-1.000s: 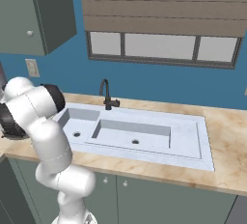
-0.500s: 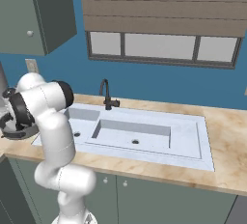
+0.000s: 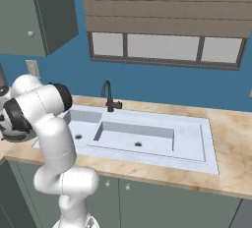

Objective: Dump the avocado from the pot into the sink. Then turn on the water and wash the avocado. Then turn off the water and put the avocado back in the pot.

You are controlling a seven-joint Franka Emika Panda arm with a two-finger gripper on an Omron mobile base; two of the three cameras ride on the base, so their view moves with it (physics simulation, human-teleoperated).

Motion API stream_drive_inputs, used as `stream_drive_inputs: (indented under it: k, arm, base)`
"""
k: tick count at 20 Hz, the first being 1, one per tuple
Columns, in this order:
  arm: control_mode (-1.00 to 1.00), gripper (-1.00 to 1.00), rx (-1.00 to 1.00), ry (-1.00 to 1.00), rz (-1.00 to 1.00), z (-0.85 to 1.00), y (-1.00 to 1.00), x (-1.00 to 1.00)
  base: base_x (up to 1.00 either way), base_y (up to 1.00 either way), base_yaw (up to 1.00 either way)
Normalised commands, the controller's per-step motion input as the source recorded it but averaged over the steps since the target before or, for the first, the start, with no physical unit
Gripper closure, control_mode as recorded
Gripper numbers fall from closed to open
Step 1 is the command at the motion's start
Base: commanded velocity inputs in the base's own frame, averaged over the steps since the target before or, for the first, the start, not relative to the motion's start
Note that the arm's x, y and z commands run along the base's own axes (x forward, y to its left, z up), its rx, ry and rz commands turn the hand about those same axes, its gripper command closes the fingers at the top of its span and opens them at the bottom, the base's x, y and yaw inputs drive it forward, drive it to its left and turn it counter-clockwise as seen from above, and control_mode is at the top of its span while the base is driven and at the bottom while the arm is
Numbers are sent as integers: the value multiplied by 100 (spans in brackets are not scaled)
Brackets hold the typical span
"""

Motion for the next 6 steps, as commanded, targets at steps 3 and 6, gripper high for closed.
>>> stream_drive_inputs:
  k: [3,6]
  arm:
    - [-100,-100,6,0,0,100,-43,-2]
    - [-100,-100,7,0,0,100,-69,-13]
  base:
    - [0,0,0]
    - [0,0,0]
